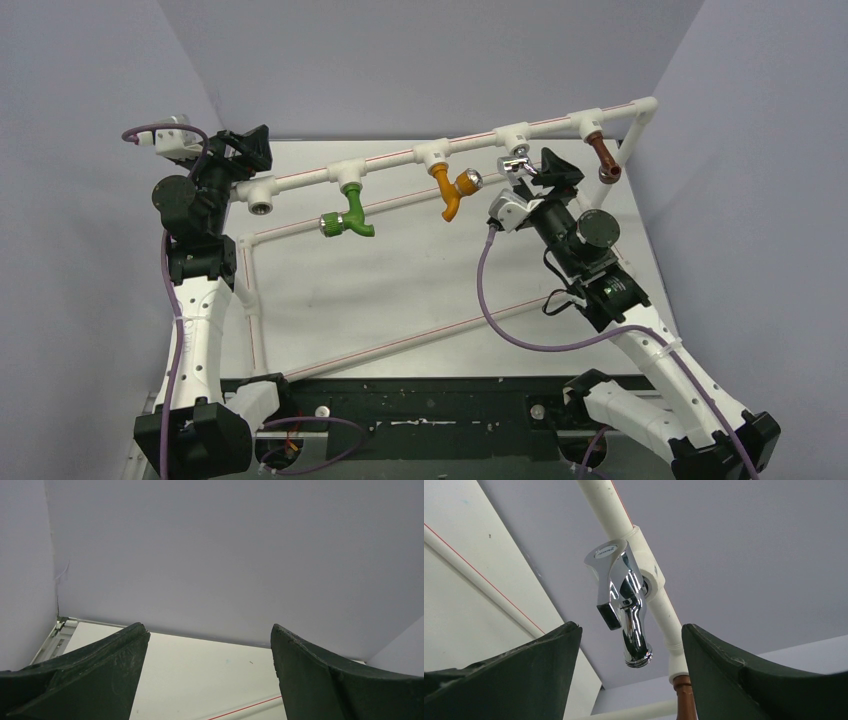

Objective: Install the water faucets

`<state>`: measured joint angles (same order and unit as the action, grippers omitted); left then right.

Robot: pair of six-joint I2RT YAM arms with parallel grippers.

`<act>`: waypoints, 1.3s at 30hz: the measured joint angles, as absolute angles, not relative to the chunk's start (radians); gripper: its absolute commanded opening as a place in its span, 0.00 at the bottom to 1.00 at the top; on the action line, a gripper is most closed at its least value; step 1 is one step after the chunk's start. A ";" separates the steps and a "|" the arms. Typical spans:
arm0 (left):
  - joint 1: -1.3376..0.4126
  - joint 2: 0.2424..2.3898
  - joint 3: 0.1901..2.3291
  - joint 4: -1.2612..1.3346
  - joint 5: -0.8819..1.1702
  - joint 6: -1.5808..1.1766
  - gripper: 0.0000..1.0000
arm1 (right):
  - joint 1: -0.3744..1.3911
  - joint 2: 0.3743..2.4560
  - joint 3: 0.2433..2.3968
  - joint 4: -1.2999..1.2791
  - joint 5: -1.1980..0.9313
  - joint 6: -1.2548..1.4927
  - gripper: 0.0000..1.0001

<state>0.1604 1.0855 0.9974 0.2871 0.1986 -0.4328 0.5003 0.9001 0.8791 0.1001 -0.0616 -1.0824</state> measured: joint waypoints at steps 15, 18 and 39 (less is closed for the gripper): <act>0.161 1.086 0.997 0.288 0.199 -0.433 0.90 | 0.512 1.020 0.879 0.251 -0.041 -1.110 0.34; 0.162 1.086 0.997 0.289 0.199 -0.433 0.90 | 0.512 1.028 0.879 0.274 -0.038 -1.102 0.12; 0.168 1.091 0.997 0.299 0.201 -0.438 0.90 | 0.512 1.026 0.880 0.349 0.068 -0.459 0.00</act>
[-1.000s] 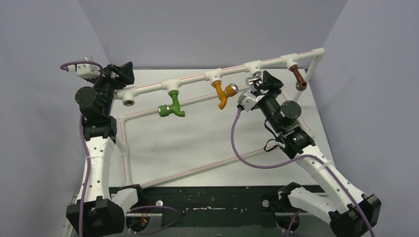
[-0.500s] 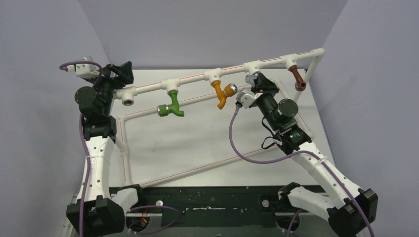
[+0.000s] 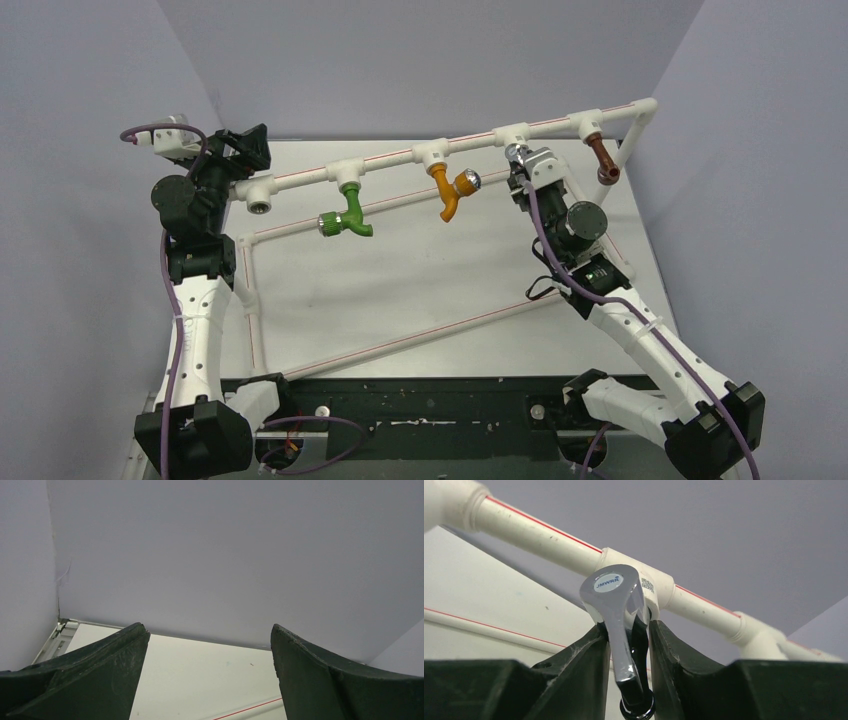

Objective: Install the water faucets

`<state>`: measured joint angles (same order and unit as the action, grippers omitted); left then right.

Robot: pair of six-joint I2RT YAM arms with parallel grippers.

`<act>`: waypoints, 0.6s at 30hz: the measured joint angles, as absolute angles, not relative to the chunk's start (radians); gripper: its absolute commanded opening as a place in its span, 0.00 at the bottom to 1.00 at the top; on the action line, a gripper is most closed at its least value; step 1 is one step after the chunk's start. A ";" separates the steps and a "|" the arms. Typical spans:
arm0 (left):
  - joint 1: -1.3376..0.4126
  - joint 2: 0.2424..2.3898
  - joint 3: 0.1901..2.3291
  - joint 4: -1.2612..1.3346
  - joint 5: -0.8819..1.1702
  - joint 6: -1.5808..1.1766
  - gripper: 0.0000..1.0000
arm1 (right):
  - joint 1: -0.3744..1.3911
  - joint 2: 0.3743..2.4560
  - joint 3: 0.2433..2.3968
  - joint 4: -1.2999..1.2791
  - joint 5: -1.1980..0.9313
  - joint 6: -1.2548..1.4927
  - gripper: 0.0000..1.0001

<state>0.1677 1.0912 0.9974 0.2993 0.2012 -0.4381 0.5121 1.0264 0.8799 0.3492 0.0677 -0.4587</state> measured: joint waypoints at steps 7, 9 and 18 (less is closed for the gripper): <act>0.170 1.091 0.997 0.300 0.203 -0.439 0.90 | 0.512 1.017 0.881 0.338 0.142 -0.047 0.00; 0.170 1.091 0.997 0.300 0.203 -0.439 0.90 | 0.511 1.010 0.881 0.323 0.157 0.051 0.00; 0.172 1.097 0.997 0.309 0.203 -0.439 0.90 | 0.510 0.989 0.881 0.229 0.242 0.650 0.00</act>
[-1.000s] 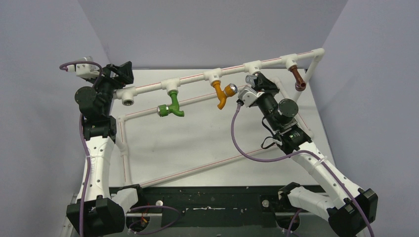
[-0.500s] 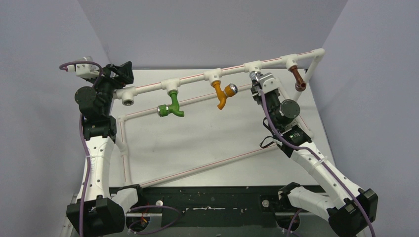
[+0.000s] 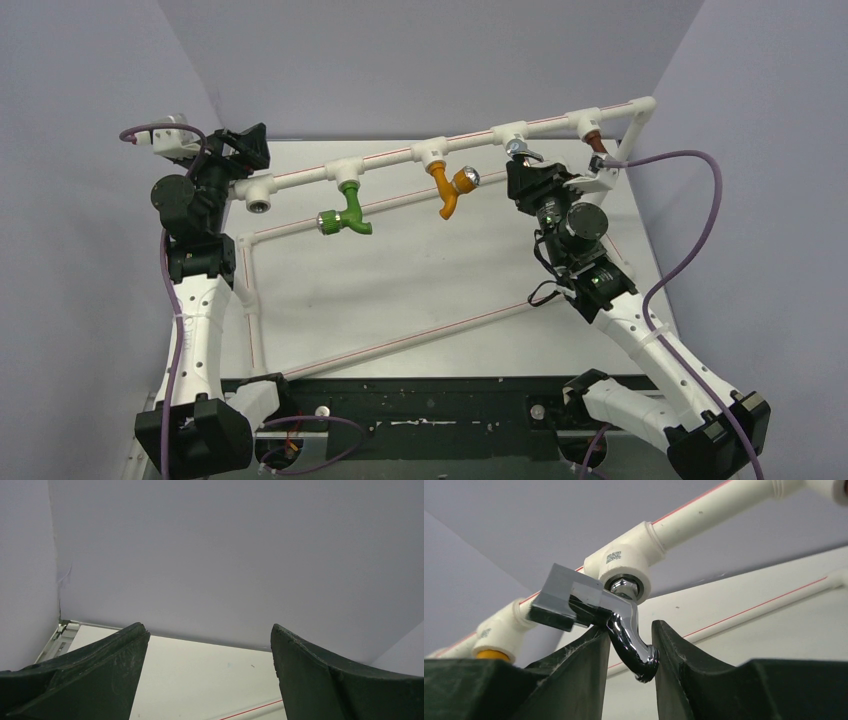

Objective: Install the water faucets

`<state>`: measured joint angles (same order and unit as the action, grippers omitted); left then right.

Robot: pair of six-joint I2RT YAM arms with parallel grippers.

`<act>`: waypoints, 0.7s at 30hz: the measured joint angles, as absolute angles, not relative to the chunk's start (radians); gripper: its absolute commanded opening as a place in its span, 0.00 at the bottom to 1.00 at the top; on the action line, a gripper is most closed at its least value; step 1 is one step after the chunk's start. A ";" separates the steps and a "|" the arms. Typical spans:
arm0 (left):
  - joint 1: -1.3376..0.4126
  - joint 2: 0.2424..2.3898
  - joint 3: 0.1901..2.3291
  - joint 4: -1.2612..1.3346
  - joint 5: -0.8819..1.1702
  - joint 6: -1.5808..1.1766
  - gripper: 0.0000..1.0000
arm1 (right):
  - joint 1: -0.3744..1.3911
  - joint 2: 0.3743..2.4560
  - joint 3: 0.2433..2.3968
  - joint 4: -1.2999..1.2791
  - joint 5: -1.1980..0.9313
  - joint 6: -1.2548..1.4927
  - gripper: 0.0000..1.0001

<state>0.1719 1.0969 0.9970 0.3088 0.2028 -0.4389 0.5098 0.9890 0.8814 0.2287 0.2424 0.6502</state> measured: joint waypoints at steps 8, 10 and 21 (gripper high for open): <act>0.172 1.097 0.997 0.309 0.205 -0.442 0.90 | 0.519 0.979 0.850 0.220 0.268 1.097 0.00; 0.172 1.097 0.997 0.310 0.206 -0.442 0.90 | 0.527 0.978 0.850 0.207 0.281 1.187 0.00; 0.171 1.097 0.996 0.311 0.208 -0.445 0.90 | 0.593 0.969 0.855 0.122 0.291 1.586 0.00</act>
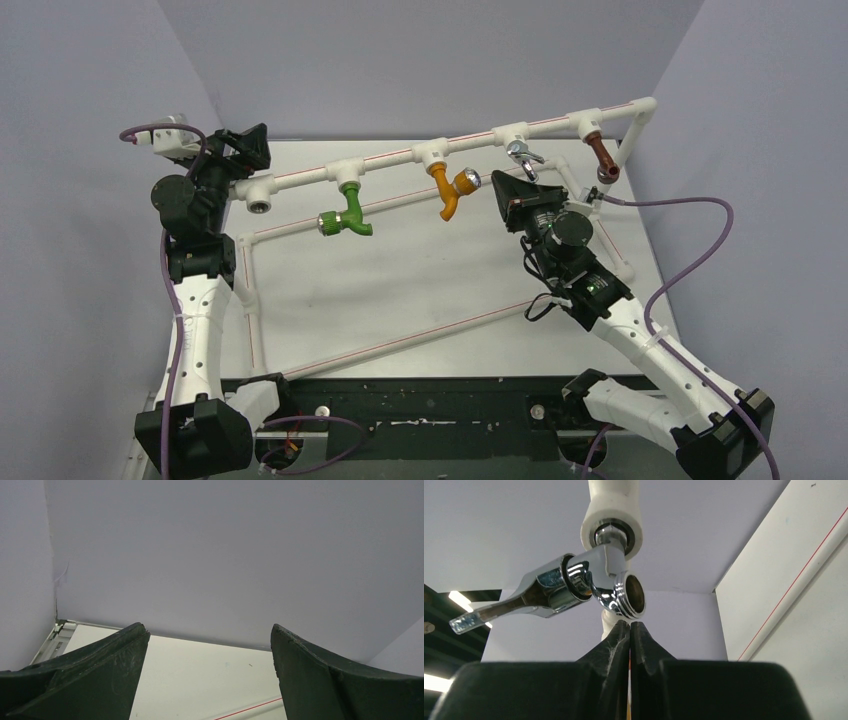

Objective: Install the water faucets

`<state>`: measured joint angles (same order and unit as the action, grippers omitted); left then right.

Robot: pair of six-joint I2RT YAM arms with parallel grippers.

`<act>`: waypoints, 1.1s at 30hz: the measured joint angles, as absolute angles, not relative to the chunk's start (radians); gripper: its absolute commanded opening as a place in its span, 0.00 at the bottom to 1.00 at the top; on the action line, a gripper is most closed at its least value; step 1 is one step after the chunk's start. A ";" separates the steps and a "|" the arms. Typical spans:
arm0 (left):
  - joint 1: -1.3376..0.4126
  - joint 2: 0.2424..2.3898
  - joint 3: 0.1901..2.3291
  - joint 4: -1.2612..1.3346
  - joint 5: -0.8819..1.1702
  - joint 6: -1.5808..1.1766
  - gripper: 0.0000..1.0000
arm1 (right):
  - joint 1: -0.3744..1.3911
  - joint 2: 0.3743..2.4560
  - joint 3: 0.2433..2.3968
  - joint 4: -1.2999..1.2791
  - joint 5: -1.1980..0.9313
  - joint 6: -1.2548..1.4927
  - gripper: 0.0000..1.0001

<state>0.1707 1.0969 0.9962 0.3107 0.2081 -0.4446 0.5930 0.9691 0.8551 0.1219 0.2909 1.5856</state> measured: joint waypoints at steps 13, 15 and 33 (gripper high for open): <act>0.171 1.097 0.996 0.311 0.210 -0.447 0.90 | 0.611 0.913 0.881 0.042 0.302 1.656 0.39; 0.171 1.097 0.996 0.311 0.210 -0.448 0.90 | 0.611 0.890 0.881 0.028 0.303 1.640 0.50; 0.171 1.097 0.996 0.311 0.211 -0.452 0.90 | 0.611 0.759 1.077 -0.051 0.196 0.638 0.59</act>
